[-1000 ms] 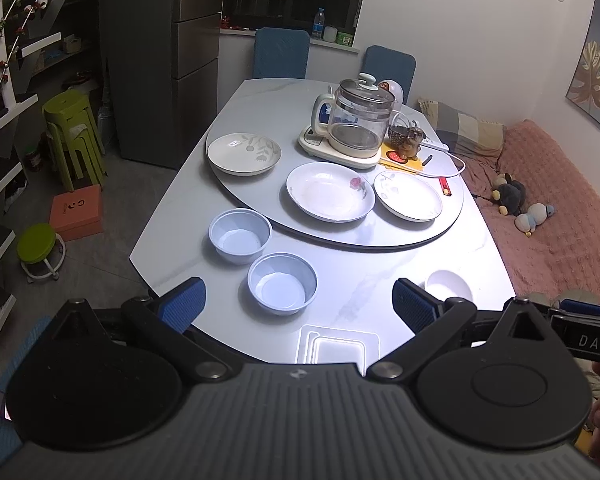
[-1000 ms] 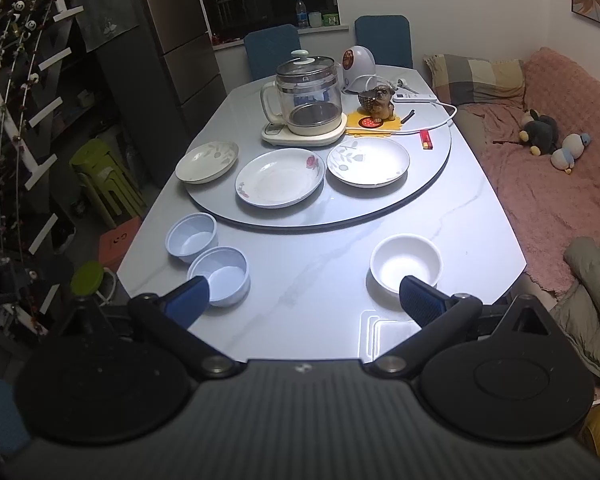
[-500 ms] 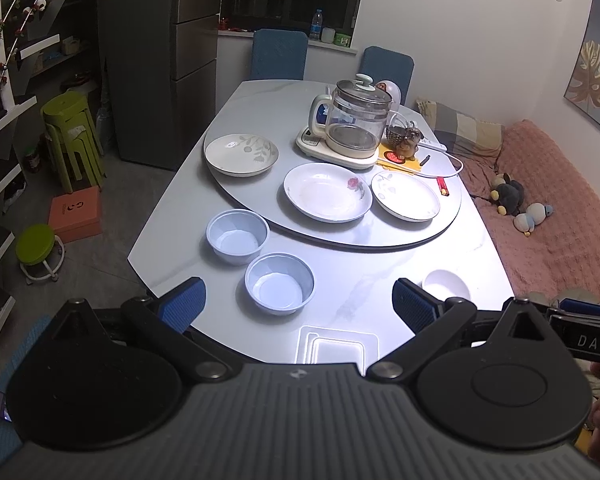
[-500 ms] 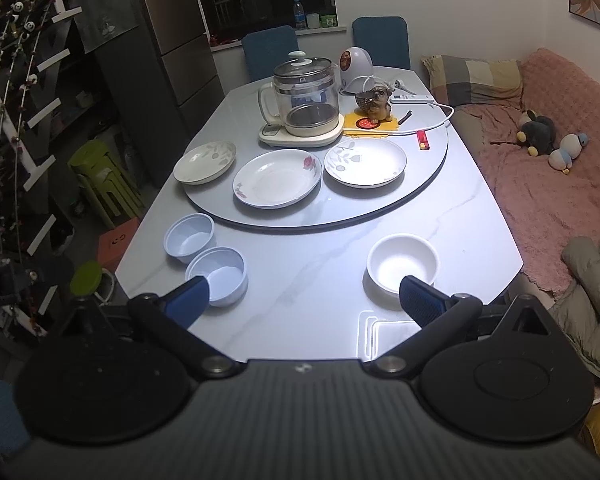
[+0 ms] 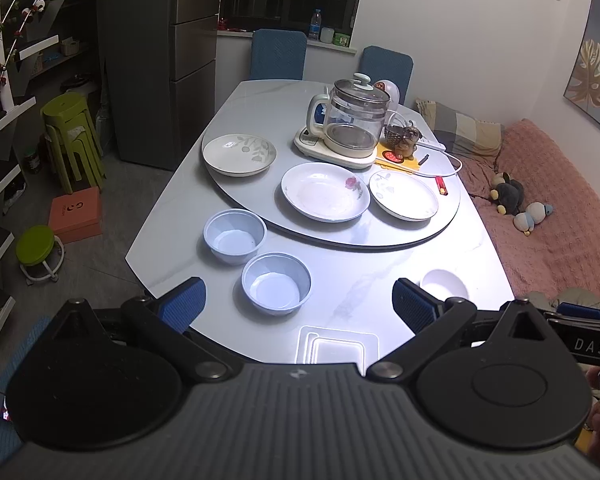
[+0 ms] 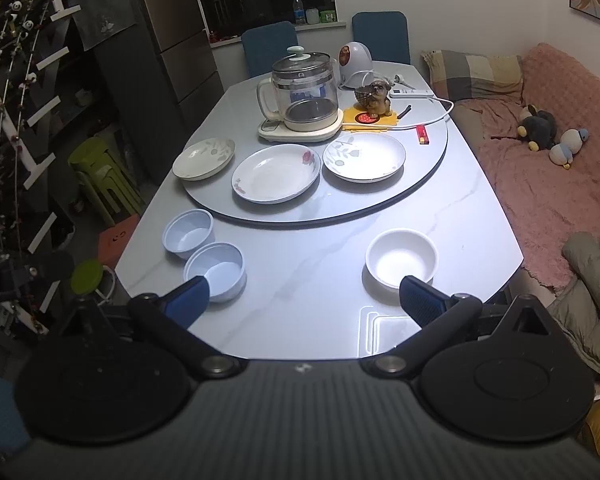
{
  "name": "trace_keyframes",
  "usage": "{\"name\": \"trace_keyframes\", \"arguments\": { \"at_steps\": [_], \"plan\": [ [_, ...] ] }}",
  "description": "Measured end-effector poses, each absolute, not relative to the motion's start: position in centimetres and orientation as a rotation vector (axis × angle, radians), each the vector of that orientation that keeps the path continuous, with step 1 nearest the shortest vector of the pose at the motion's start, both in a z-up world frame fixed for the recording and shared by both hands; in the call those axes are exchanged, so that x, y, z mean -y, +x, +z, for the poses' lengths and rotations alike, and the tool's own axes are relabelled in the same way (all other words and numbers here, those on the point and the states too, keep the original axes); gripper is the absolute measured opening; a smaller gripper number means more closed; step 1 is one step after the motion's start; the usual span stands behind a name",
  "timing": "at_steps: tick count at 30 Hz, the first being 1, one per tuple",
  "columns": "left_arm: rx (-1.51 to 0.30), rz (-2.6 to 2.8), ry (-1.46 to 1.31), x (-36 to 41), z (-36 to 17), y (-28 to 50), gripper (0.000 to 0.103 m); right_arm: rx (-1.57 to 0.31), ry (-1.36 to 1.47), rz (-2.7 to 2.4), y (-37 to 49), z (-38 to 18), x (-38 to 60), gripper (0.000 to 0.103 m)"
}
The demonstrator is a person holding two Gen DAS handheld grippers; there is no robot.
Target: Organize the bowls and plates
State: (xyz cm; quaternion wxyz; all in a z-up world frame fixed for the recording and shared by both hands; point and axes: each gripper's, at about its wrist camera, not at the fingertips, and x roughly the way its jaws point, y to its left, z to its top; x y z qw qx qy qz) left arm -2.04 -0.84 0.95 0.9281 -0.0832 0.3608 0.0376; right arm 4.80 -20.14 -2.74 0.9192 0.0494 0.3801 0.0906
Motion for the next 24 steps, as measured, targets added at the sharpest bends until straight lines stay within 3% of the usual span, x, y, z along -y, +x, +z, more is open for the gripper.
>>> {"name": "trace_keyframes", "arguments": {
  "at_steps": [24],
  "plan": [
    [-0.761,0.096,-0.236,3.7,0.6,-2.6,0.101,-0.819,0.141,0.247,5.1,-4.0,23.0,0.103]
  ]
}}
